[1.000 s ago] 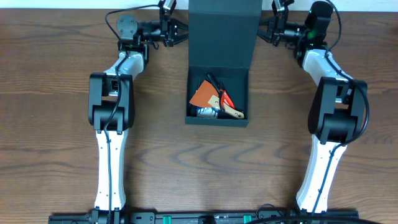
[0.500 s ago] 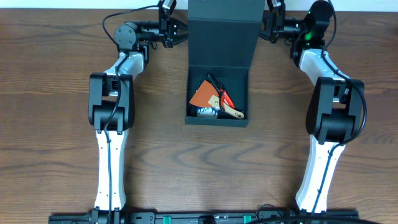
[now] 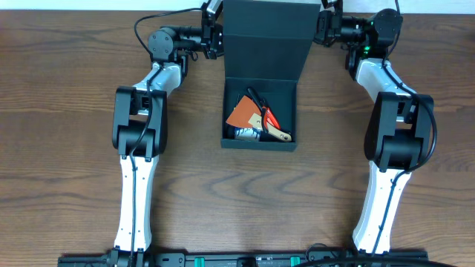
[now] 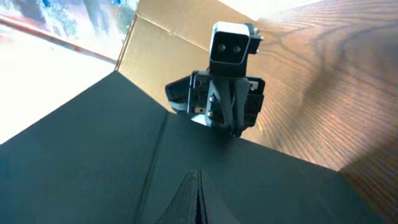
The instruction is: Pack container
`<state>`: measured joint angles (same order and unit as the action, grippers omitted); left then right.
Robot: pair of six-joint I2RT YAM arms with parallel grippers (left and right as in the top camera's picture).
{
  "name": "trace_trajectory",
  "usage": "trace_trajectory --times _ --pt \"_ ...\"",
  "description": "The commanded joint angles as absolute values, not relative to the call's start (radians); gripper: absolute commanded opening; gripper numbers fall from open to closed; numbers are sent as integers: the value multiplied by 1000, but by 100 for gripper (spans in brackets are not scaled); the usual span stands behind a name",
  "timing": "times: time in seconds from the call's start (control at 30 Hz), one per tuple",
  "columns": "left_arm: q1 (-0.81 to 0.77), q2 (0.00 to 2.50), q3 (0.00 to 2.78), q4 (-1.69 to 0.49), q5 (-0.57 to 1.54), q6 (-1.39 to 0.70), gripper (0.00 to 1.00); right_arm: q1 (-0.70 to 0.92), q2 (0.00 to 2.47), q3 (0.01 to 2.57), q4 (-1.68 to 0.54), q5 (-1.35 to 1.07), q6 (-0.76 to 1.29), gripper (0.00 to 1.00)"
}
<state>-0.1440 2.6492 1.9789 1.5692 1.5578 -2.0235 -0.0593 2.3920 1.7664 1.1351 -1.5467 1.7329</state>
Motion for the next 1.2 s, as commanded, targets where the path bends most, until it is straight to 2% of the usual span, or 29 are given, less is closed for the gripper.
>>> trace_trajectory --times 0.0,0.97,1.17 --pt "-135 2564 1990 1587 1571 -2087 5 -45 2396 1781 1145 -1557 1803 2" --pt "-104 2433 1990 1584 1571 -2087 6 37 2366 1781 1154 -1552 1822 2" --pt "-62 2433 1990 1507 1571 -2086 6 29 2365 1784 1234 -1548 1829 15"
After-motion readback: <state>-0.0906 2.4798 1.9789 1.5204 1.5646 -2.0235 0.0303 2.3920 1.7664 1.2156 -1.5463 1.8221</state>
